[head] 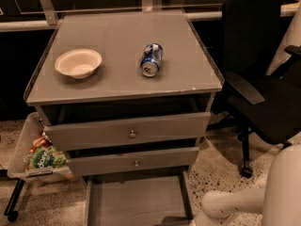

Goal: Close bottom drawer

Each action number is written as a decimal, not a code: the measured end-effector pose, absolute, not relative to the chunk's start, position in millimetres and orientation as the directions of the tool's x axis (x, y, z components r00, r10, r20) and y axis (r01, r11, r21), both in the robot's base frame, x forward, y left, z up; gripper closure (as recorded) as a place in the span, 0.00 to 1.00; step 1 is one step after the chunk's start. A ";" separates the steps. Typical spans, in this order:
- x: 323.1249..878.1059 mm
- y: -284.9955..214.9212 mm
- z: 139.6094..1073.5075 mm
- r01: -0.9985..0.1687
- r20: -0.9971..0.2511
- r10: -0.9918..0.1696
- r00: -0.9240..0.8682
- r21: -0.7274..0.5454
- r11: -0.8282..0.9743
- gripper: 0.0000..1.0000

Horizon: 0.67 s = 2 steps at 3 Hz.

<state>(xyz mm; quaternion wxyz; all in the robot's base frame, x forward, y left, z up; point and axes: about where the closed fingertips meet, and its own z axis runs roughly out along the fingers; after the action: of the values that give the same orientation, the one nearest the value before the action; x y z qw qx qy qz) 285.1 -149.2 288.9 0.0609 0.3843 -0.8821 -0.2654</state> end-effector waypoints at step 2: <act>287.1 -140.3 258.8 -0.635 -0.106 -0.705 -0.701 0.544 0.549 1.00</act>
Offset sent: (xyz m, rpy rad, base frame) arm 0.0108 0.0293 -0.1034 0.1067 0.0559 -0.0115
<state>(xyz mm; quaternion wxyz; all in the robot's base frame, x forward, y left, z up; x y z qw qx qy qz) 287.1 -140.3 258.8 0.0625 0.3817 -0.8778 -0.2826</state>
